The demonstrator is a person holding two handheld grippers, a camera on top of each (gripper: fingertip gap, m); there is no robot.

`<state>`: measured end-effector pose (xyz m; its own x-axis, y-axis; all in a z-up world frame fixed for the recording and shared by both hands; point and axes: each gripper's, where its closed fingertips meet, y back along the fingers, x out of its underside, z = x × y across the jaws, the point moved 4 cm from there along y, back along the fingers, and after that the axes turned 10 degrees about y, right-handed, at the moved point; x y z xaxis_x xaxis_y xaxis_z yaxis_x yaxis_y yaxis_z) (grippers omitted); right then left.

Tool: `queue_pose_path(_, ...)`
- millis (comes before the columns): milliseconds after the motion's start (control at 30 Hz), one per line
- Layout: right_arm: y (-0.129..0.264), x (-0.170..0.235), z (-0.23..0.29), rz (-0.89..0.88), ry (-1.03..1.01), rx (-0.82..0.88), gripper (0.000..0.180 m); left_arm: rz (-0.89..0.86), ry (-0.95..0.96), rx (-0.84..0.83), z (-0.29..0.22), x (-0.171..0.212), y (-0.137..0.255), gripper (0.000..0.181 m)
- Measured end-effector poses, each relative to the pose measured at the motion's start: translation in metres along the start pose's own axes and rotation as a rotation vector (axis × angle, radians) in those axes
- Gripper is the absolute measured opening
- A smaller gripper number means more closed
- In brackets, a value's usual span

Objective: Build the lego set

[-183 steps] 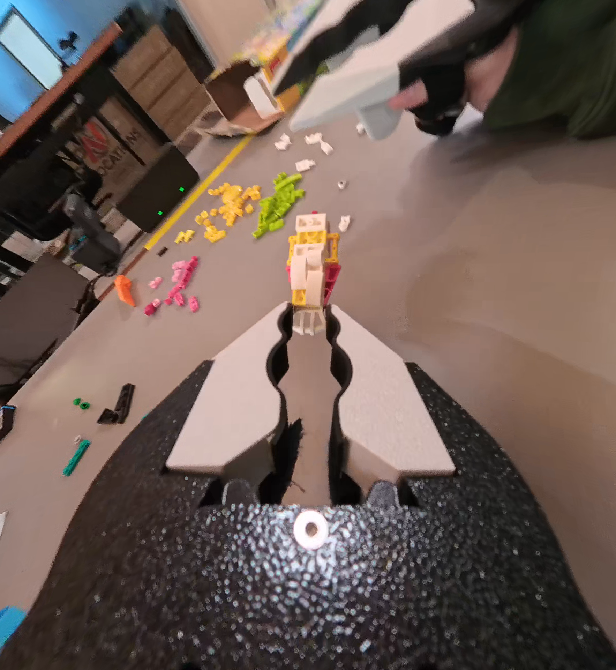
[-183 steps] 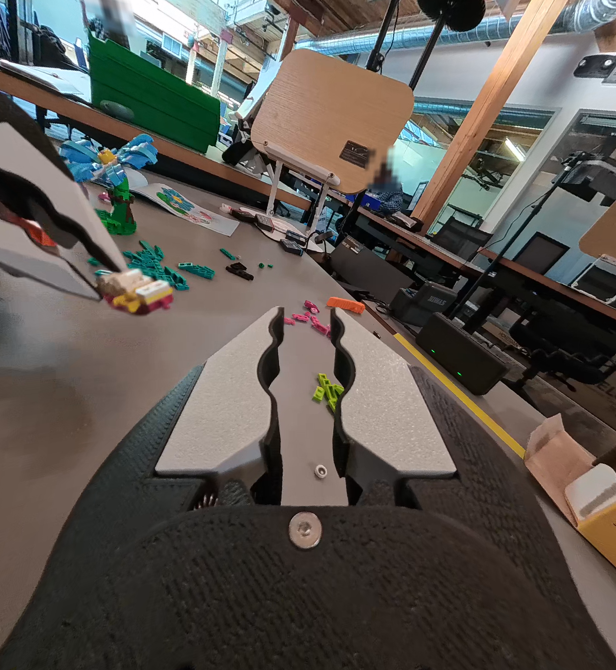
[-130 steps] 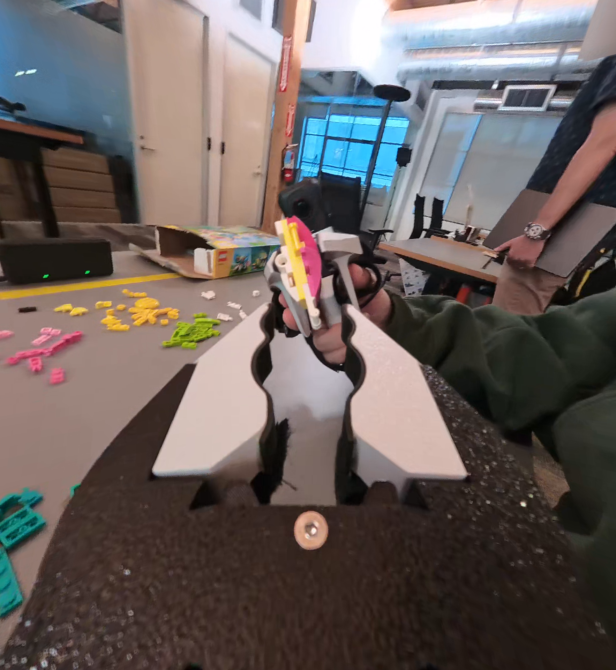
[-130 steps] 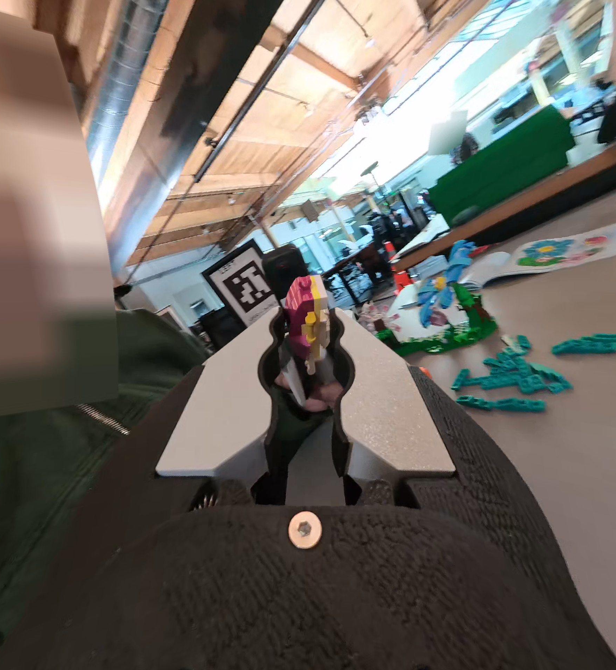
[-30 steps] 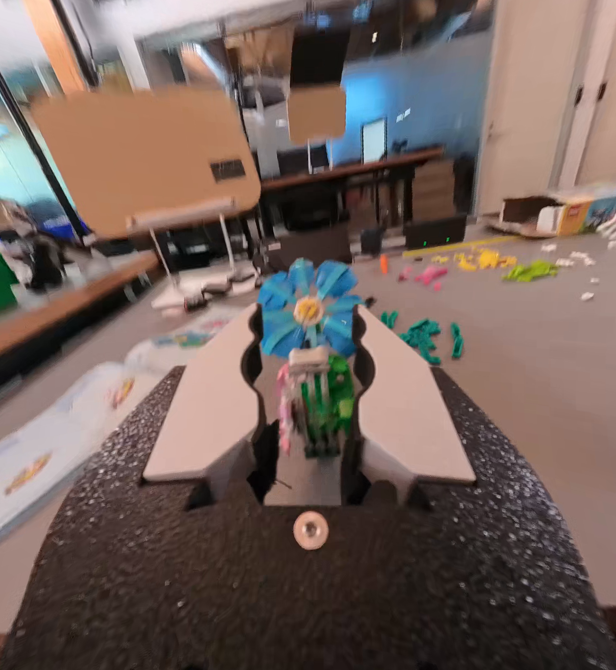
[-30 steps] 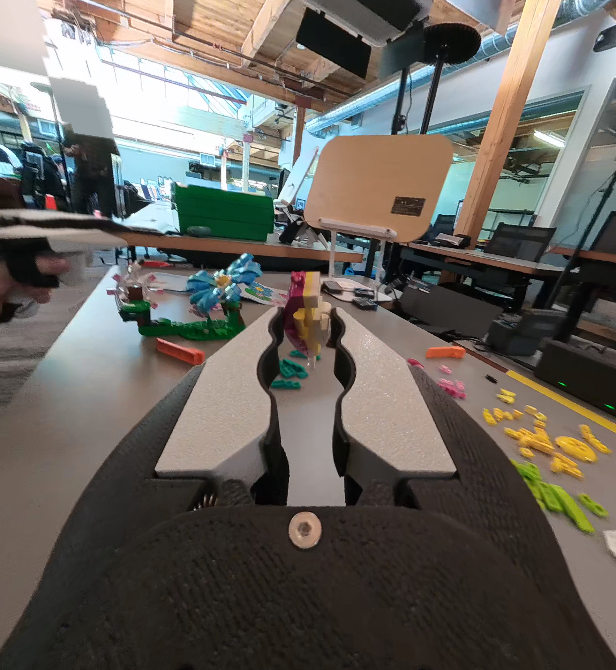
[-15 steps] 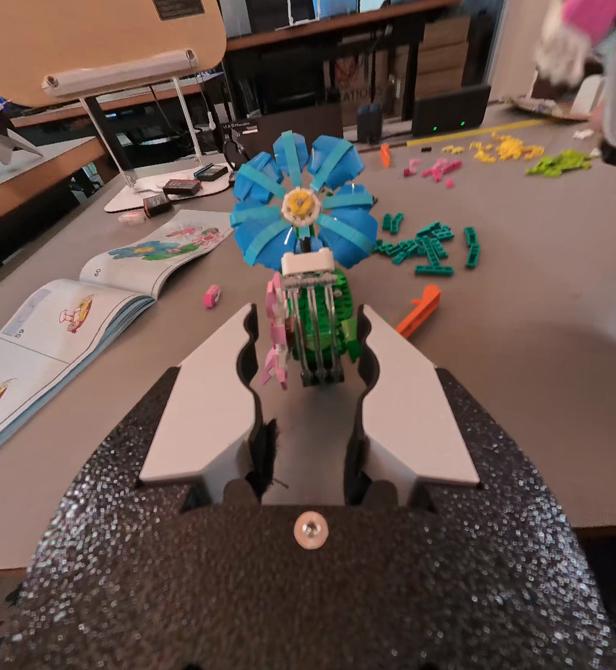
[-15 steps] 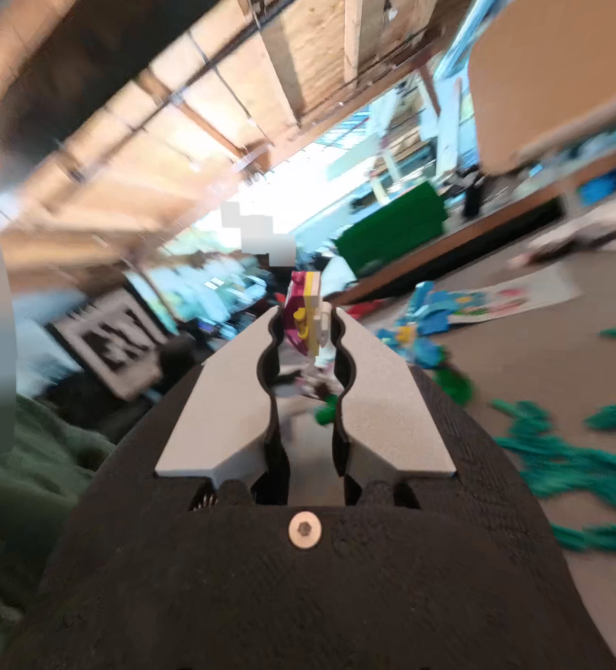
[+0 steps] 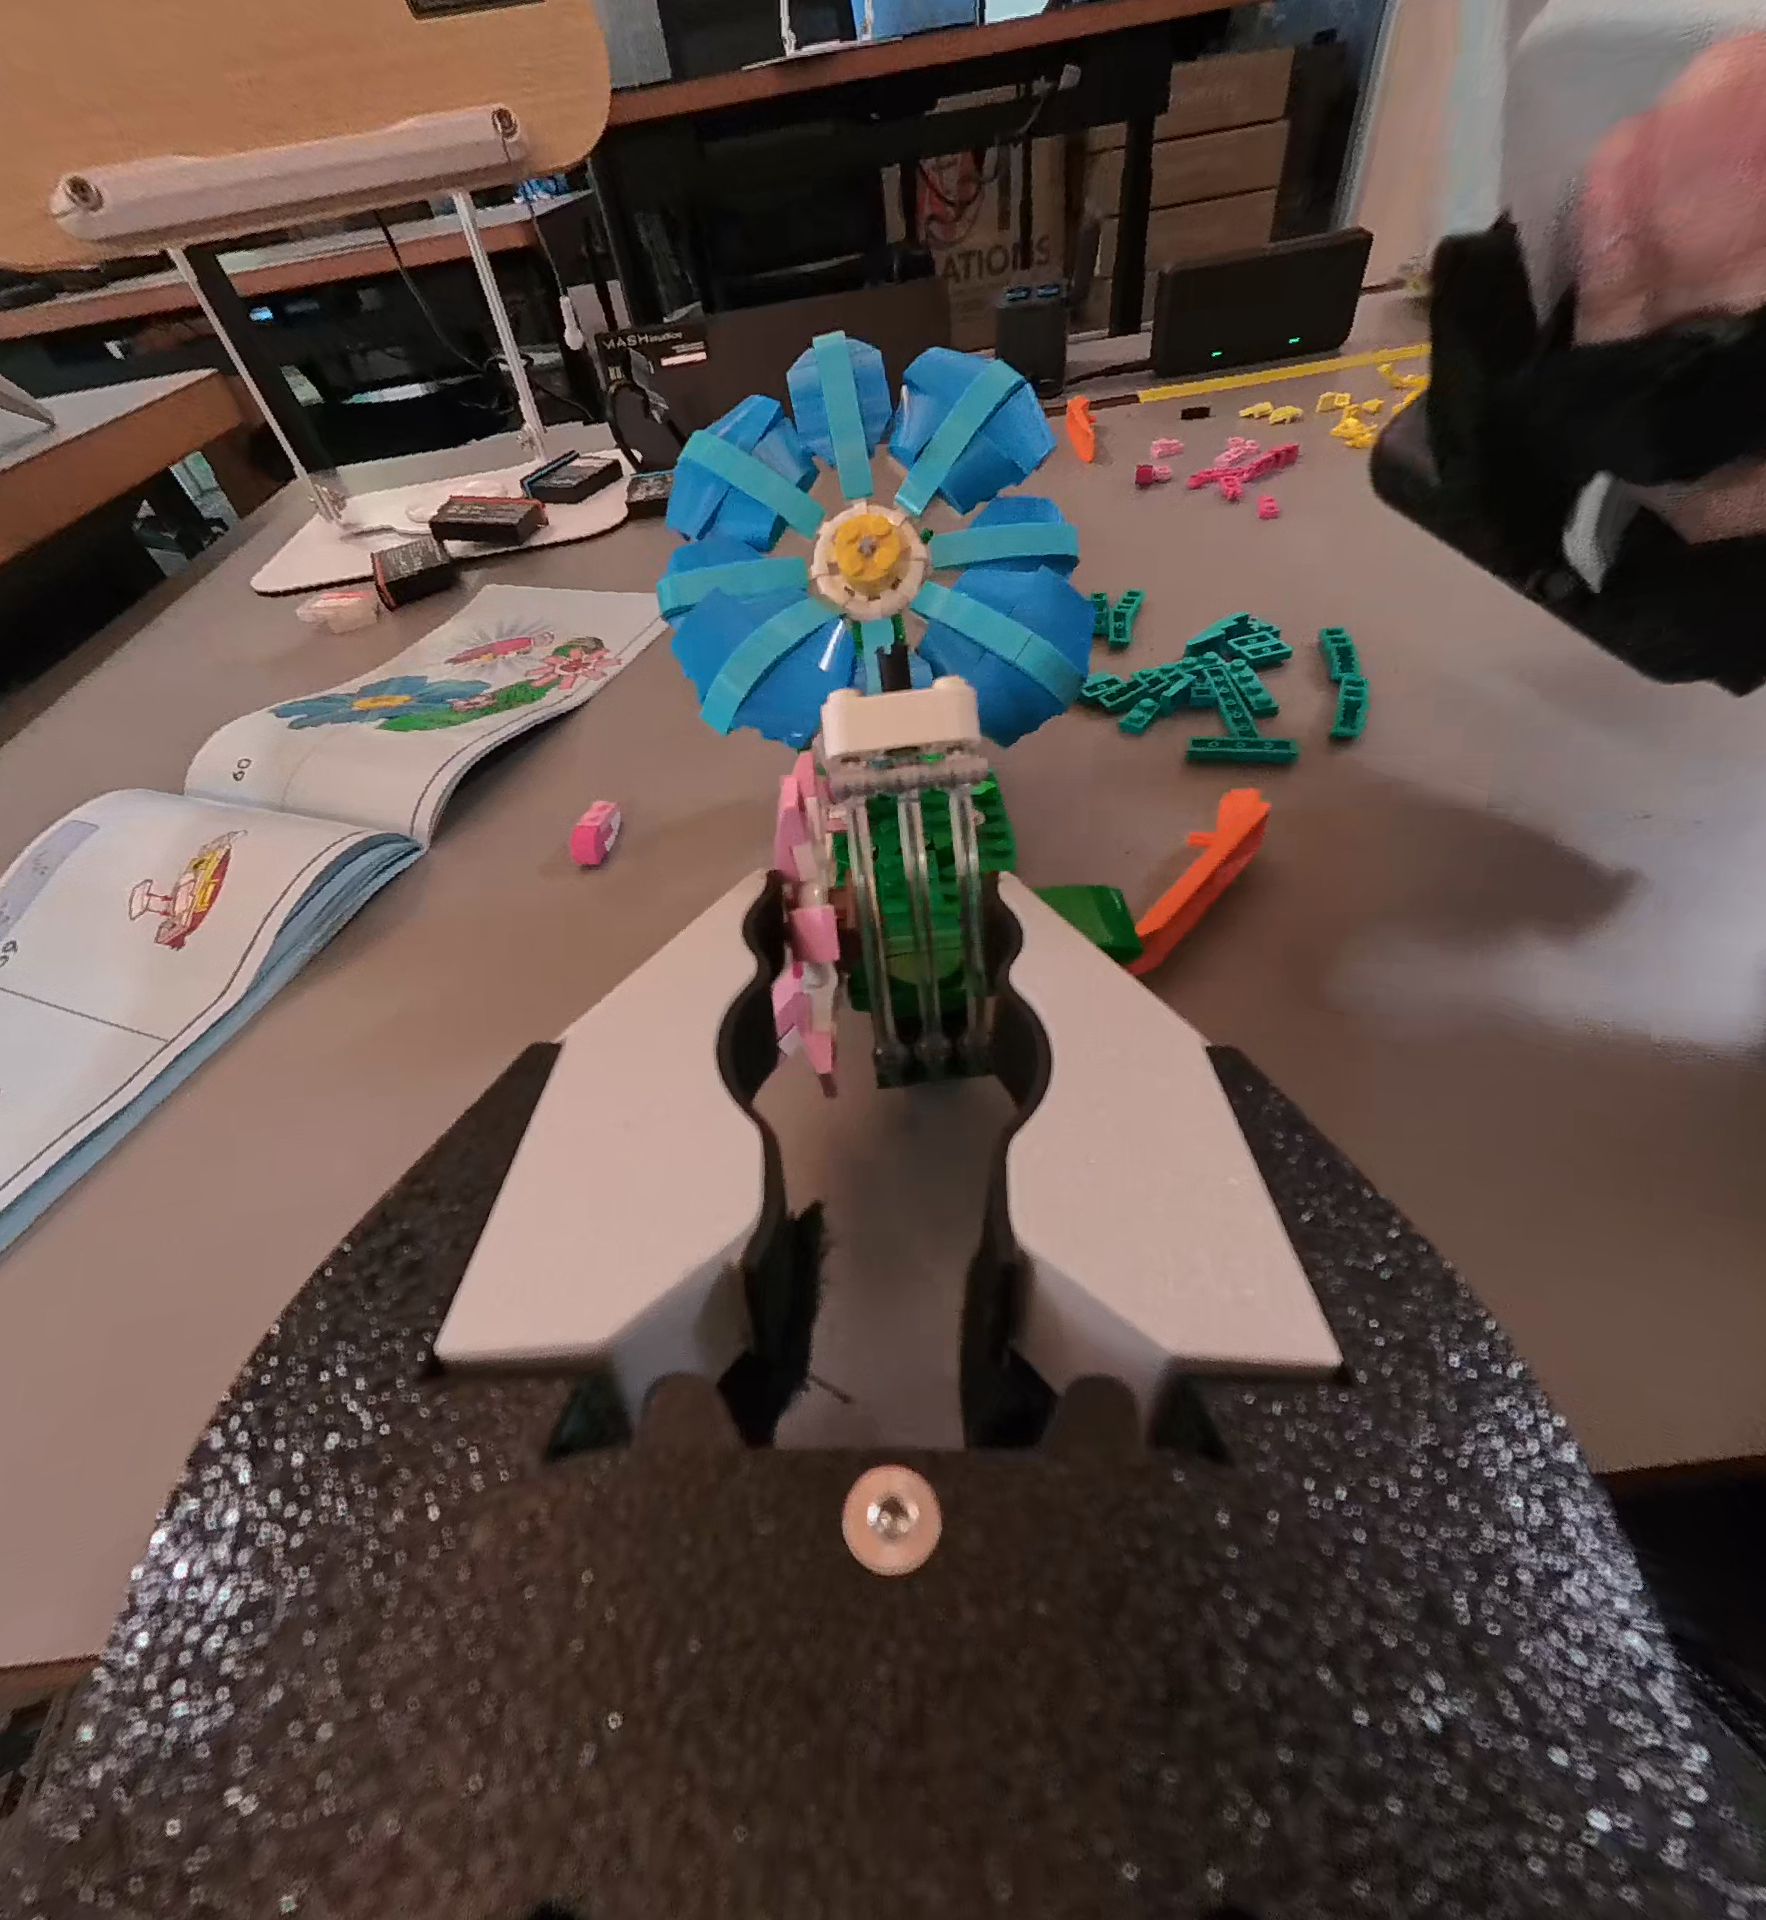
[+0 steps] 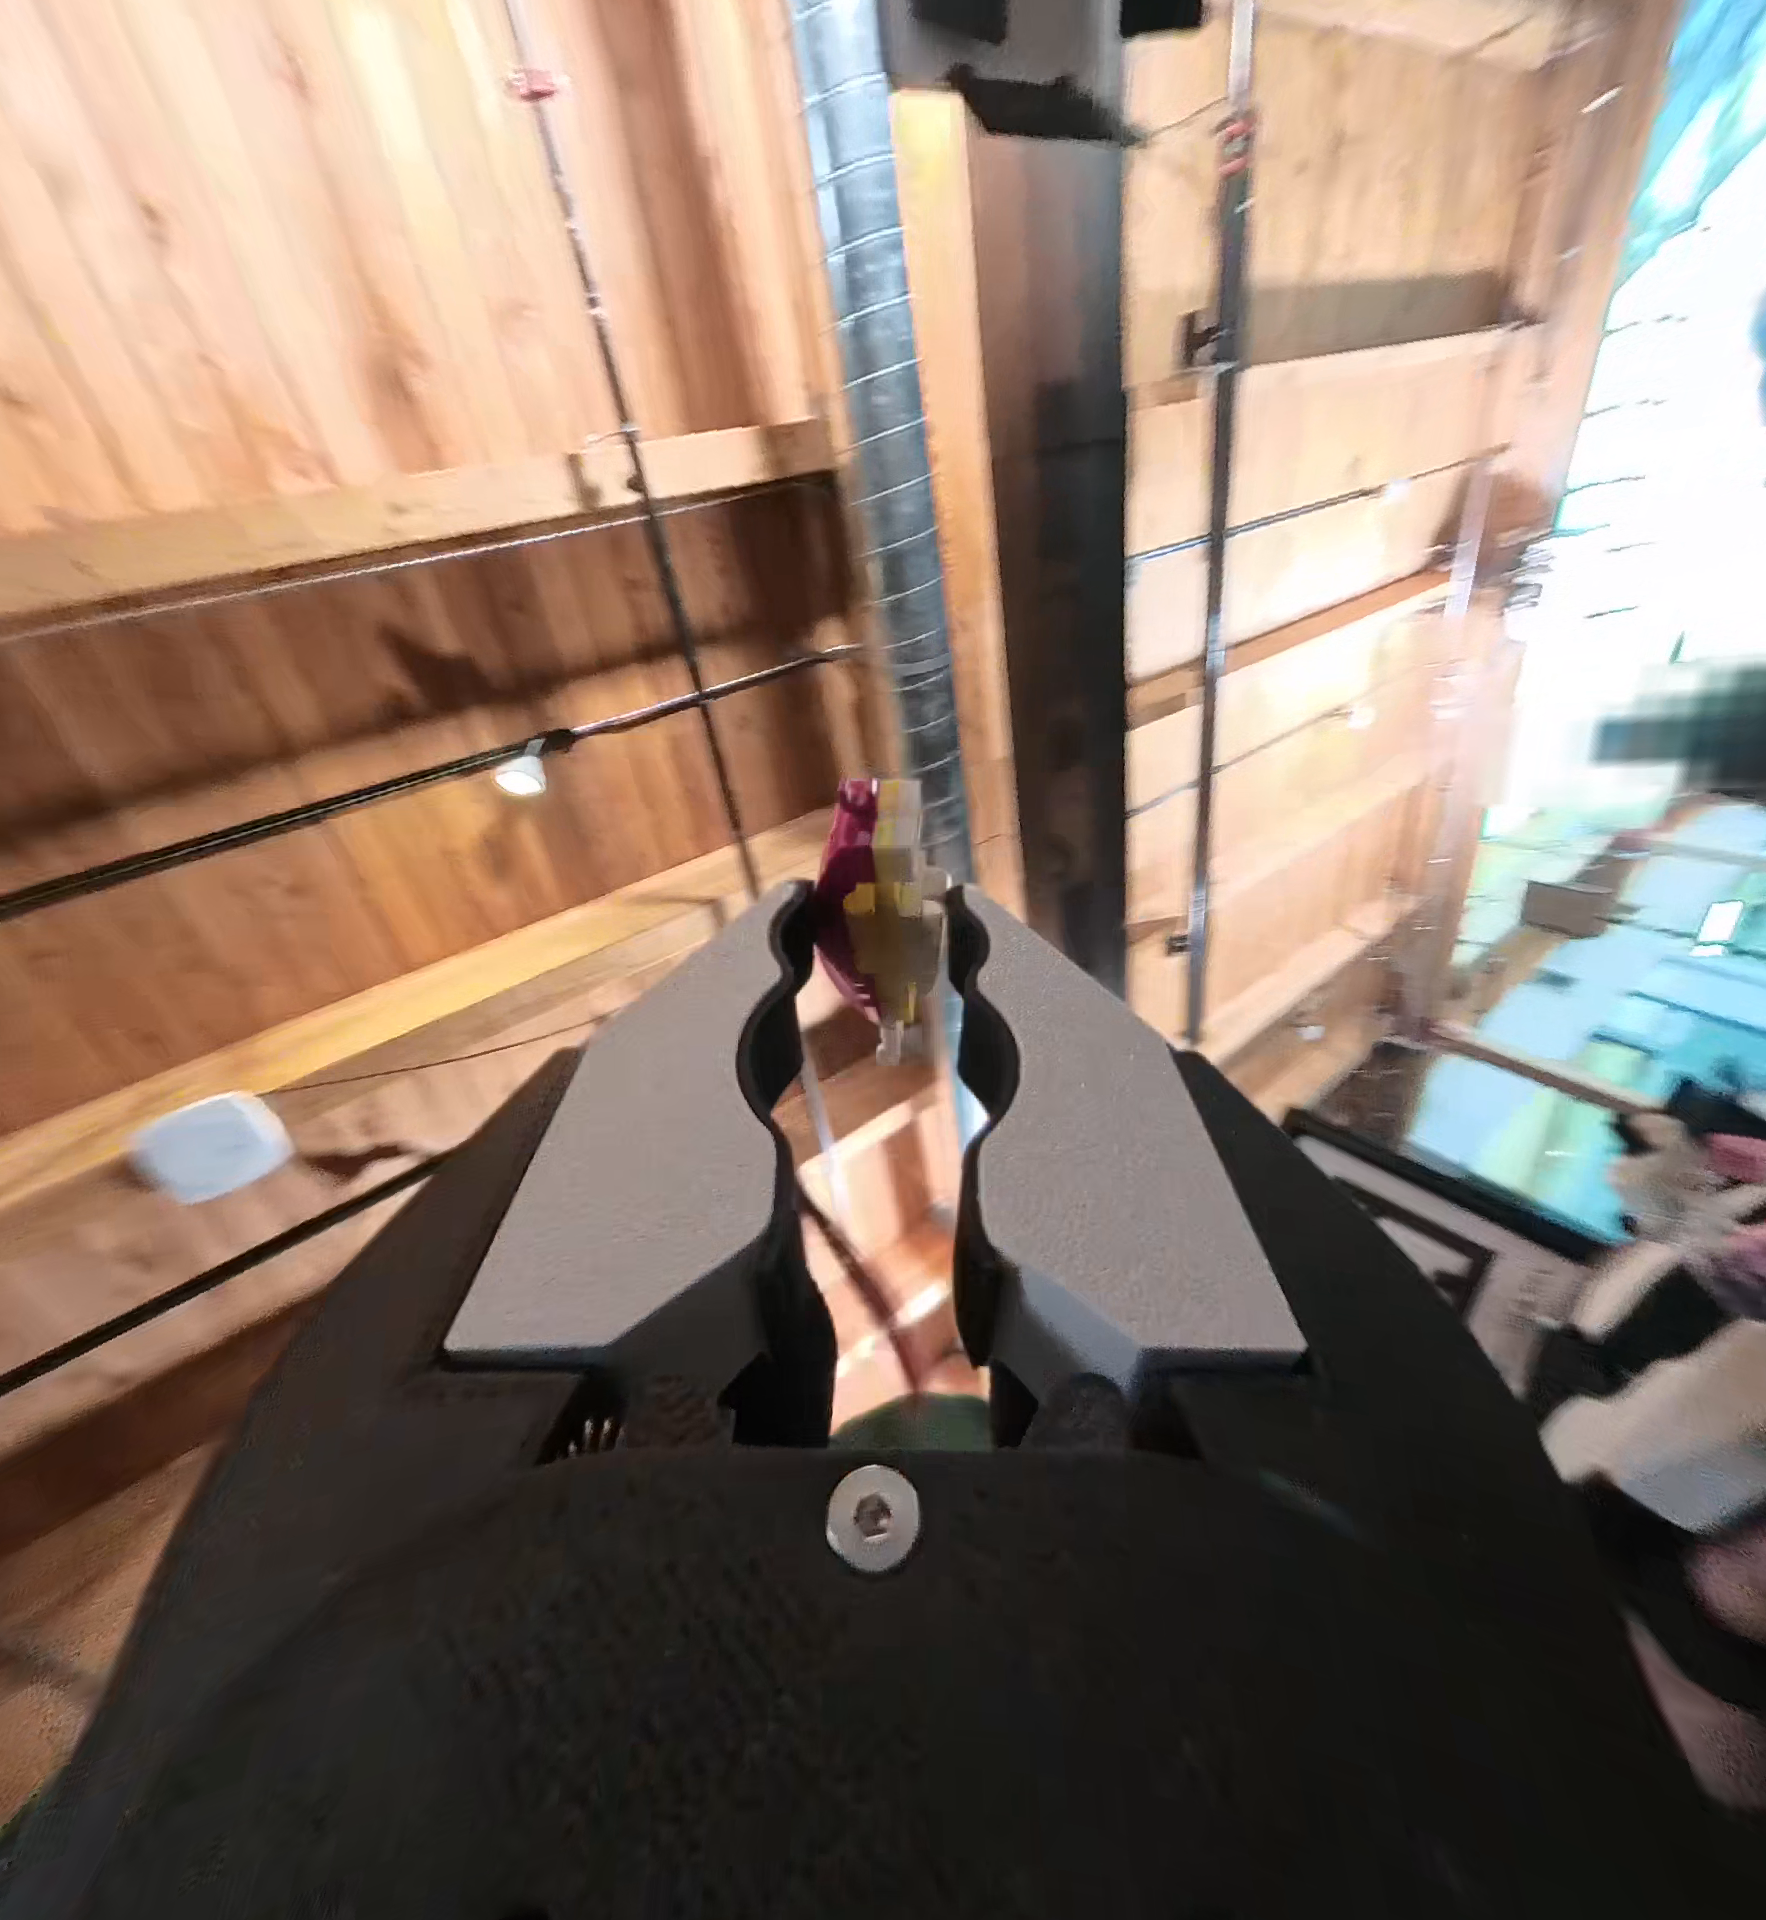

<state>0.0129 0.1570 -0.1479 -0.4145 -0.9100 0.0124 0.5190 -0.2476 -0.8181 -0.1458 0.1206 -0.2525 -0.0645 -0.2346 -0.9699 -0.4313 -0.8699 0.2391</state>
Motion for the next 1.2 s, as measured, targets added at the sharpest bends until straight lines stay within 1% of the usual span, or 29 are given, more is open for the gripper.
queue_pose_path(133, -0.007, 0.012, 0.022, 0.081, -0.073, -0.252, 0.023, -0.006, -0.001, -0.005, 0.0, 0.0, -0.001, 0.035)
queue_pose_path(267, -0.009, 0.019, 0.036, 0.123, -0.105, -0.375, 0.023, -0.013, -0.011, -0.012, -0.002, 0.0, -0.001, 0.035)
queue_pose_path(400, -0.01, 0.022, 0.044, 0.132, -0.117, -0.439, 0.023, -0.018, -0.01, -0.012, -0.002, 0.001, -0.002, 0.035)
queue_pose_path(533, -0.01, 0.024, 0.048, 0.149, -0.117, -0.464, 0.023, -0.02, -0.012, -0.012, -0.002, 0.001, -0.002, 0.035)
queue_pose_path(767, -0.01, 0.025, 0.046, 0.164, -0.102, -0.458, 0.023, -0.023, -0.01, -0.011, -0.001, 0.001, -0.002, 0.035)
queue_pose_path(833, -0.009, 0.024, 0.043, 0.169, -0.075, -0.428, 0.023, -0.023, -0.01, -0.011, -0.001, 0.001, -0.002, 0.035)
queue_pose_path(900, -0.008, 0.027, 0.037, 0.213, 0.015, -0.347, 0.023, -0.024, -0.01, -0.011, -0.001, 0.001, -0.002, 0.035)
queue_pose_path(1000, -0.004, 0.033, 0.018, 0.34, 0.319, -0.099, 0.023, -0.024, -0.011, -0.011, -0.001, 0.001, -0.002, 0.035)
queue_pose_path(1100, 0.004, 0.029, 0.002, 0.467, 0.701, 0.18, 0.024, -0.025, -0.01, -0.011, 0.0, 0.001, -0.002, 0.035)
queue_pose_path(1200, 0.009, 0.027, -0.003, 0.586, 0.967, 0.349, 0.024, -0.026, -0.009, -0.013, 0.0, 0.001, -0.002, 0.034)
